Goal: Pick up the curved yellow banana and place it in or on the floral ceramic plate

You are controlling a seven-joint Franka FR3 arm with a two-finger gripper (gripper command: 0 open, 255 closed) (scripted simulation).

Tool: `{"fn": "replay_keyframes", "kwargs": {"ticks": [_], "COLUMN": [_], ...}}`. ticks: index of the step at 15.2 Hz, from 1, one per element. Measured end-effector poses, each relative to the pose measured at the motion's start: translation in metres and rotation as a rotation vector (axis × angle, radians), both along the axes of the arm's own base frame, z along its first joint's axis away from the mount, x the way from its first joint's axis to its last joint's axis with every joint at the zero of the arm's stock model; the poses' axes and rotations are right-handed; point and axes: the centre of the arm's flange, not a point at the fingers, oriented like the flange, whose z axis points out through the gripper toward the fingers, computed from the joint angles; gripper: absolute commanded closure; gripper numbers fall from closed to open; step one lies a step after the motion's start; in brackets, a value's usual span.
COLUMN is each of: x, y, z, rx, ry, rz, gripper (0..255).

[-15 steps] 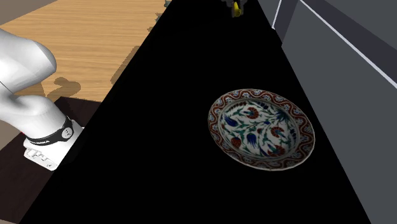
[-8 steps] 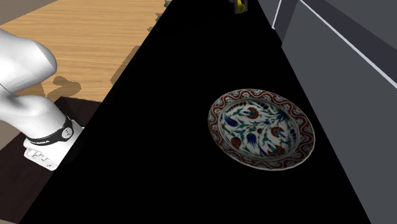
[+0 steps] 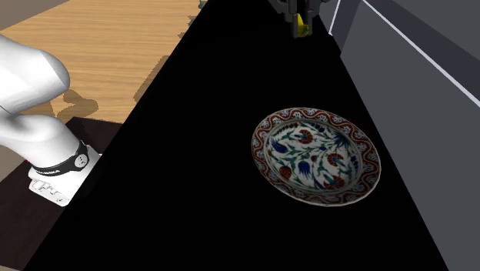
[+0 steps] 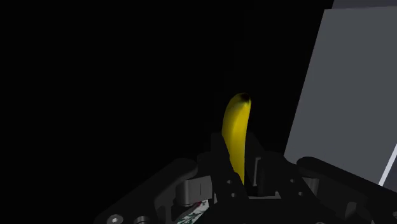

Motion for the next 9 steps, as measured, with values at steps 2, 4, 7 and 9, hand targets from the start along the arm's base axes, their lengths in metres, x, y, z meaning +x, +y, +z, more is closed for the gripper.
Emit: {"fn": "replay_keyframes", "kwargs": {"ticks": [2, 4, 7, 9], "x": [0.007, 0.011, 0.017, 0.020], "y": [-0.029, -0.053, -0.093, -0.117], "z": [-0.001, 0.003, 0.005, 0.007], "rx": [0.000, 0.000, 0.000, 0.000], "ry": [0.000, 0.000, 0.000, -0.001], "rz": [0.000, 0.000, 0.000, 0.001], "gripper": [255, 255, 255, 255]}}
